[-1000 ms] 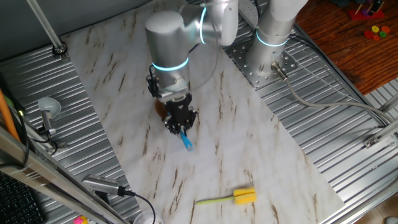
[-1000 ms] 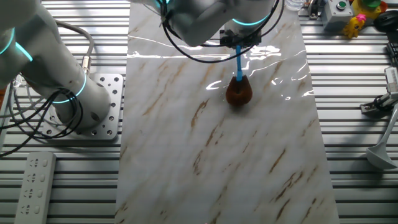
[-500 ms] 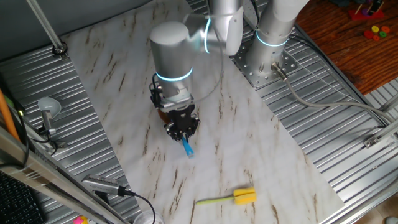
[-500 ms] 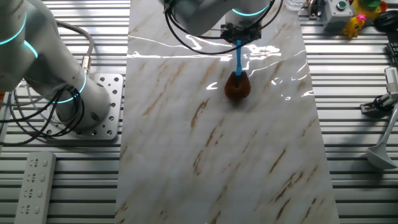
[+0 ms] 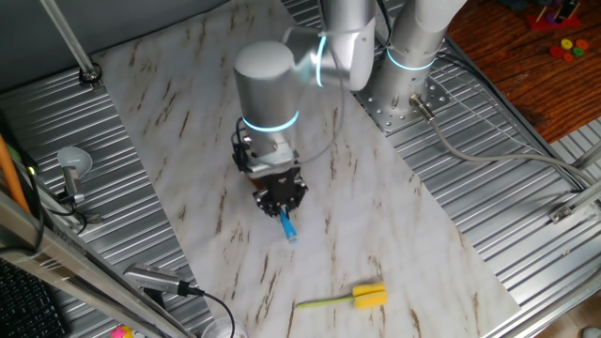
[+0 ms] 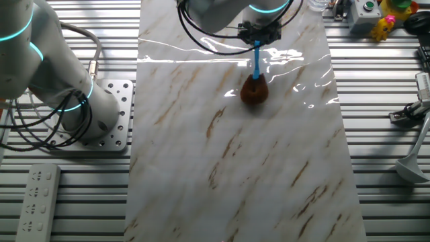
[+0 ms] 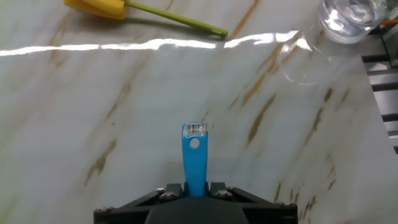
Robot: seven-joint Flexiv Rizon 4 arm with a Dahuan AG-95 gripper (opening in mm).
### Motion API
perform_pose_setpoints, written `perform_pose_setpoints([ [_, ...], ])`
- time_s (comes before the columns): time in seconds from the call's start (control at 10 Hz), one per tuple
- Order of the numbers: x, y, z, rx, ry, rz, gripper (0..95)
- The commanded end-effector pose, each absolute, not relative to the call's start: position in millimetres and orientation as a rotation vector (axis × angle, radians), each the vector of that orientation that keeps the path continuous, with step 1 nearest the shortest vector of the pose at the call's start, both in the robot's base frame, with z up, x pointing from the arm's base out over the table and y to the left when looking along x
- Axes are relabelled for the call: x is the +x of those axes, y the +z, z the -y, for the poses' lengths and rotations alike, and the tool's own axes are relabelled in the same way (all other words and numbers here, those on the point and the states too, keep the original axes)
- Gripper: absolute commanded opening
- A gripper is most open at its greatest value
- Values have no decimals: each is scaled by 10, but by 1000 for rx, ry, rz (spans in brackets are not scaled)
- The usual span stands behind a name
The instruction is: Scrub the table with a brush
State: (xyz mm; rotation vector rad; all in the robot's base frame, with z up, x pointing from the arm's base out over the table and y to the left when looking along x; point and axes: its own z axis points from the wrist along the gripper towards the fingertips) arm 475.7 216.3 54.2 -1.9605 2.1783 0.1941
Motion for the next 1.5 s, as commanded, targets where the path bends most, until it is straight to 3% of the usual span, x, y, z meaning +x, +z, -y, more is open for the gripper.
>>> perform_pose_setpoints([
  [0.1, 4756, 482, -2212, -1972, 140, -2207, 0],
  [0.4, 4750, 463, -2255, -1982, 113, -2220, 0],
  [0.5, 4750, 456, -2266, -1990, 108, -2216, 190],
  [0.7, 4749, 447, -2290, -1997, 97, -2218, 190],
  [0.8, 4750, 447, -2290, -1997, 98, -2218, 380],
  [1.0, 4762, 491, -2242, -2009, 74, -2227, 380],
  [1.2, 4811, 587, -2042, -2022, 81, -2219, 0],
  [1.5, 4780, 725, -1625, -2044, 54, -2228, 0],
])
